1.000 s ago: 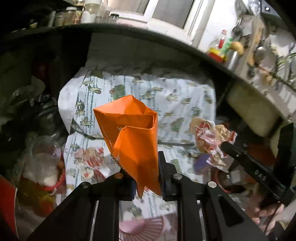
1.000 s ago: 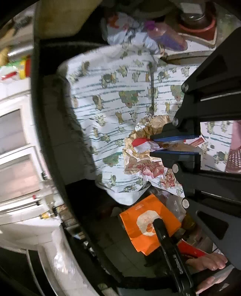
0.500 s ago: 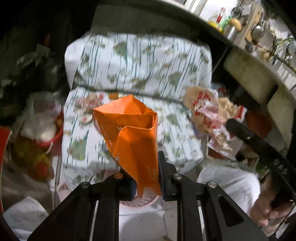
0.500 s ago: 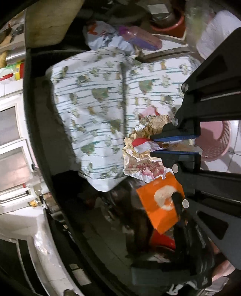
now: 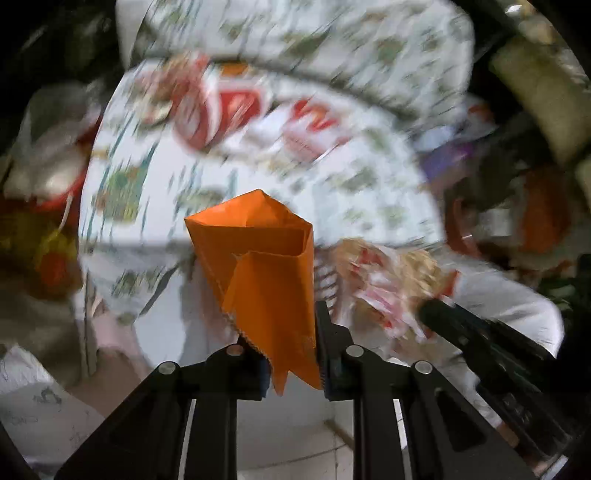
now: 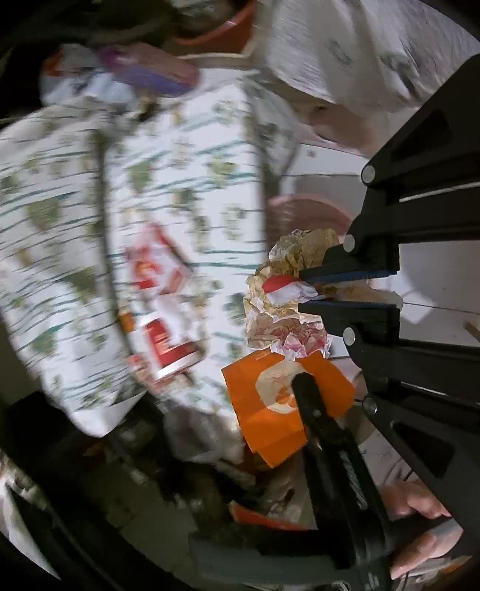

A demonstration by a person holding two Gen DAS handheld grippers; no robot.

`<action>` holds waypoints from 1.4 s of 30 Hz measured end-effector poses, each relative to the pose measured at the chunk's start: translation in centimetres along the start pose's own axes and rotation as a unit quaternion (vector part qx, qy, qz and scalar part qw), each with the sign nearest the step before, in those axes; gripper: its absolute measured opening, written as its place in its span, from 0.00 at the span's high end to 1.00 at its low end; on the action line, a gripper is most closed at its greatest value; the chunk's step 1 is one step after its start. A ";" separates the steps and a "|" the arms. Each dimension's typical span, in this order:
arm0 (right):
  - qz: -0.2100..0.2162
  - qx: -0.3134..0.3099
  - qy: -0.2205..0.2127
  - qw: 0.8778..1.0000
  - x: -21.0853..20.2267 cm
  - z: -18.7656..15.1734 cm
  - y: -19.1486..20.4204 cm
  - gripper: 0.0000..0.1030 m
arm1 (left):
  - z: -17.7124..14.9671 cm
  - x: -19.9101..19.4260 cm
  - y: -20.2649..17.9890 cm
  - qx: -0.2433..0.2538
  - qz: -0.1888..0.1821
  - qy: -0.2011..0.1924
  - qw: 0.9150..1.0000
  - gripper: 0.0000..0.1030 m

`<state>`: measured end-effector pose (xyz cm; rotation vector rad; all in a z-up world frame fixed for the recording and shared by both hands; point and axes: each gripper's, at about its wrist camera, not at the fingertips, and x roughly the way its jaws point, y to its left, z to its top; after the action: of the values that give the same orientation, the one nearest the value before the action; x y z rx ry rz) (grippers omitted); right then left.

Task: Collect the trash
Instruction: 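Carry the orange bag with the left tool while the right tool carries the paper down to the pink basket, then open both tools to drop the trash into the pink basket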

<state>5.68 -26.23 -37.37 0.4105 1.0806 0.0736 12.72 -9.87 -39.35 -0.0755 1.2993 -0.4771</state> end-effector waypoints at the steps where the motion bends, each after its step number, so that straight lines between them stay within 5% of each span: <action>1: -0.011 -0.006 0.016 1.000 1.5 -0.2 -0.2 0.90 | 0.0 1.0 0.4 -0.006 -0.005 0.013 1.000 0.80; 6: -0.022 0.026 0.090 0.995 8.4 -0.3 -2.3 0.90 | 0.0 5.7 1.9 -0.026 -0.002 0.069 0.997 0.80; 13: -0.032 0.036 0.075 0.996 9.8 -0.5 -3.0 0.90 | -0.9 9.1 0.7 0.013 0.033 0.101 0.994 0.80; 22: -0.022 0.053 0.076 0.995 9.7 0.1 -3.6 0.89 | -0.7 9.2 1.4 -0.014 0.007 0.109 0.994 0.79; 25: -0.018 0.057 0.073 0.996 9.6 0.1 -3.7 0.80 | -0.7 9.9 1.3 -0.005 0.020 0.110 0.994 0.71; 29: -0.016 0.073 0.061 0.995 9.1 0.3 -4.3 0.69 | -0.3 10.6 1.3 -0.002 0.022 0.100 0.995 0.59; 31: -0.012 0.086 0.057 0.995 8.7 0.4 -4.6 0.66 | 0.1 10.0 1.3 -0.003 0.021 0.079 0.997 0.41; 33: -0.009 0.097 0.052 0.994 8.2 0.6 -5.0 0.66 | 0.4 9.2 1.3 -0.006 0.021 0.061 0.998 0.34; 42: -0.016 0.068 0.003 0.998 4.8 1.6 -4.5 0.63 | 1.4 1.5 1.5 -0.010 0.094 -0.048 0.994 0.33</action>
<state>8.75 -29.57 -42.41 0.5167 1.1011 -0.0272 14.72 -9.40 -40.78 0.0065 1.2032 -0.2956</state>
